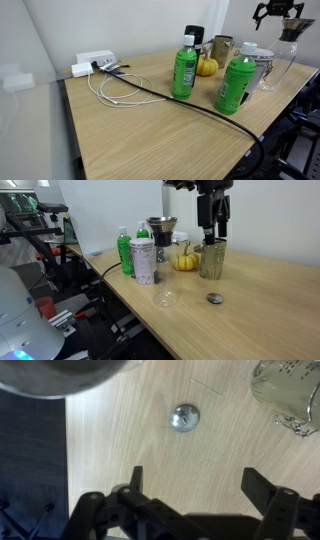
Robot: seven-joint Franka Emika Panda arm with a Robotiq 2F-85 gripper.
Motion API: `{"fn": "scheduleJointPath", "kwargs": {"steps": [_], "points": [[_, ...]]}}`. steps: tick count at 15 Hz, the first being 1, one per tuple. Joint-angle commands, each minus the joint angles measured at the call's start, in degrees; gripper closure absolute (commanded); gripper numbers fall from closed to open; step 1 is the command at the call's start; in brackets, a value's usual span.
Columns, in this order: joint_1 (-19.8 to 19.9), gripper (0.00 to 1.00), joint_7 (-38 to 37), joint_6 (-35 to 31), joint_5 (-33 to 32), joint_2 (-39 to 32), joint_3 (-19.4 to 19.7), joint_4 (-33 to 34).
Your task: Take the object and put it on the bottle
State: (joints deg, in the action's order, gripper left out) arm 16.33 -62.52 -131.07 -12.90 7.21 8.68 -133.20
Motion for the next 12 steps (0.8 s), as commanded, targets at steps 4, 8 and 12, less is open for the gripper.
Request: {"fn": "scheduleJointPath", "kwargs": {"steps": [4,8,12], "points": [[-0.7,0.00,-14.3,-0.8,0.5,-5.7,1.1,4.0],[-1.4,0.00,-13.4,-1.6,0.6,-5.3,1.6,3.1],[-1.6,0.00,-13.4,-1.6,0.6,-5.3,1.6,3.1]]}}
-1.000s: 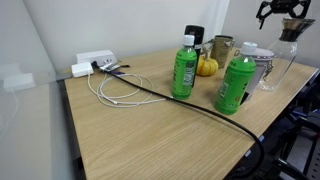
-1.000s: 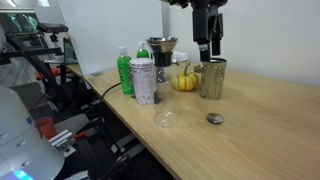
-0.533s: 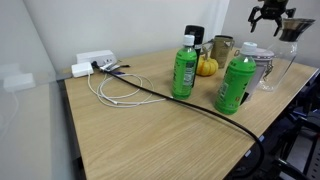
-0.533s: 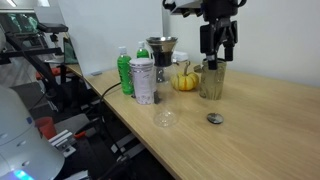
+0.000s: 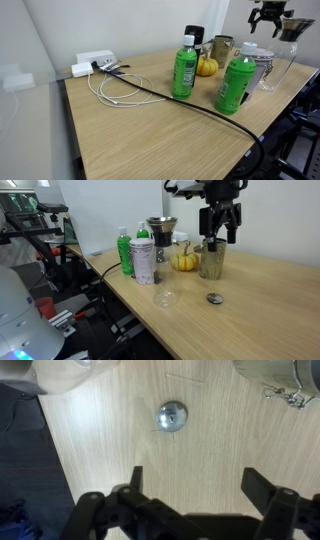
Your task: Take the object and put it on the bottle
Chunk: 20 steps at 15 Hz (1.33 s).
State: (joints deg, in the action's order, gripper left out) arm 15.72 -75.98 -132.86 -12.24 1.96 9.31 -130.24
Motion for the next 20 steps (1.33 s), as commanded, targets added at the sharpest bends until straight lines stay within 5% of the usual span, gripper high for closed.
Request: {"fn": "scheduleJointPath", "kwargs": {"steps": [1,7,20], "points": [[-1.0,0.00,0.0,0.1,0.0,0.0,1.0,0.1],[-1.1,0.00,-16.0,4.5,5.3,-3.9,1.5,3.6],[-1.9,0.00,-42.1,-6.8,14.5,-11.9,4.4,4.4]]}}
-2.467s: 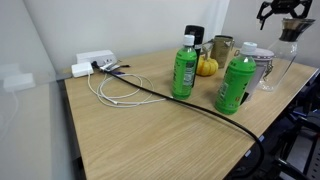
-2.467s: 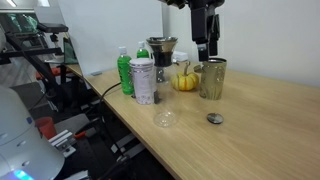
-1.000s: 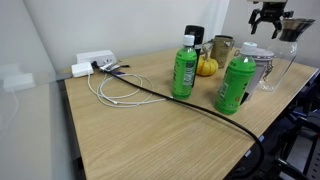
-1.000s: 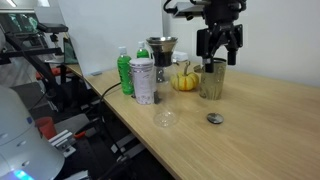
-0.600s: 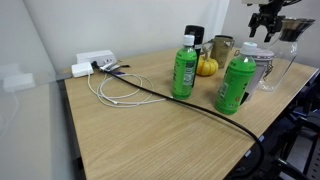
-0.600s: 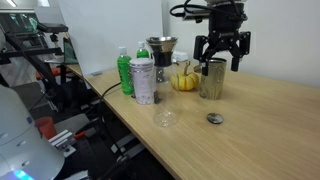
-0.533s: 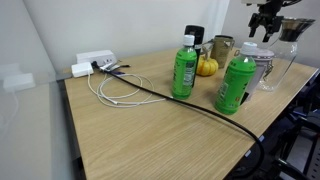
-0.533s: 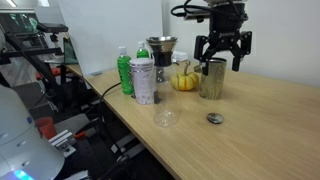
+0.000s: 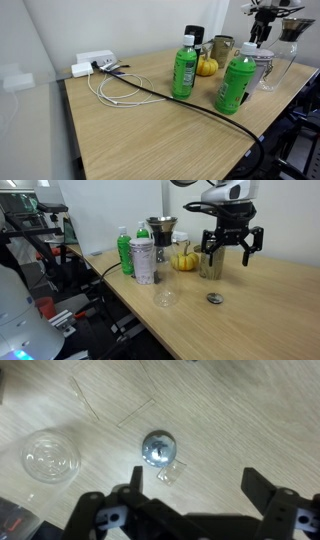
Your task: Take the object and put it on the bottle
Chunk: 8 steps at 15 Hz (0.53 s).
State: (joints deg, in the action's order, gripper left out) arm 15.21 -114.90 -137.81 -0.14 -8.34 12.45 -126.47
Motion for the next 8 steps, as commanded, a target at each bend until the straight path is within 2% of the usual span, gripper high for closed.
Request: {"fn": "scheduleJointPath", "kwargs": {"steps": [1,8], "points": [[-1.6,0.00,-4.6,-2.3,2.6,-2.0,1.3,0.6],[-2.8,0.00,-10.8,-4.3,1.5,-3.7,2.2,-0.7]]}}
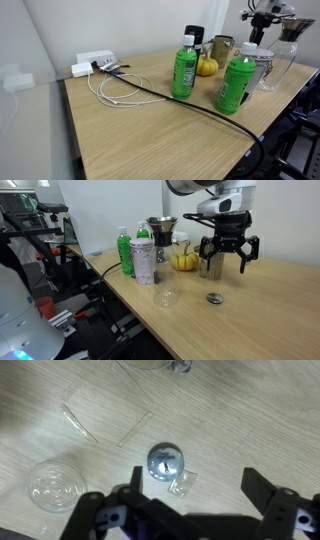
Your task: Take the object and put it on the bottle
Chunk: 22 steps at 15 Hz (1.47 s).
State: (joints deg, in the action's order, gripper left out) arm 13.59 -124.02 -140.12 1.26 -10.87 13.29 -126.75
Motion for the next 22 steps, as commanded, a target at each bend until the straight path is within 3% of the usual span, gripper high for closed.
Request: {"fn": "scheduleJointPath", "kwargs": {"steps": [1,9,15,22], "points": [[-1.3,0.00,-2.2,-2.0,-0.2,-1.8,1.6,-0.4],[-0.9,0.00,-1.8,-1.0,1.6,-3.0,3.1,-1.5],[-0.6,0.00,0.1,-0.8,6.1,-4.2,2.3,-2.3],[-0.8,0.00,0.0,-0.9,6.6,-6.3,2.4,-1.6]]}}
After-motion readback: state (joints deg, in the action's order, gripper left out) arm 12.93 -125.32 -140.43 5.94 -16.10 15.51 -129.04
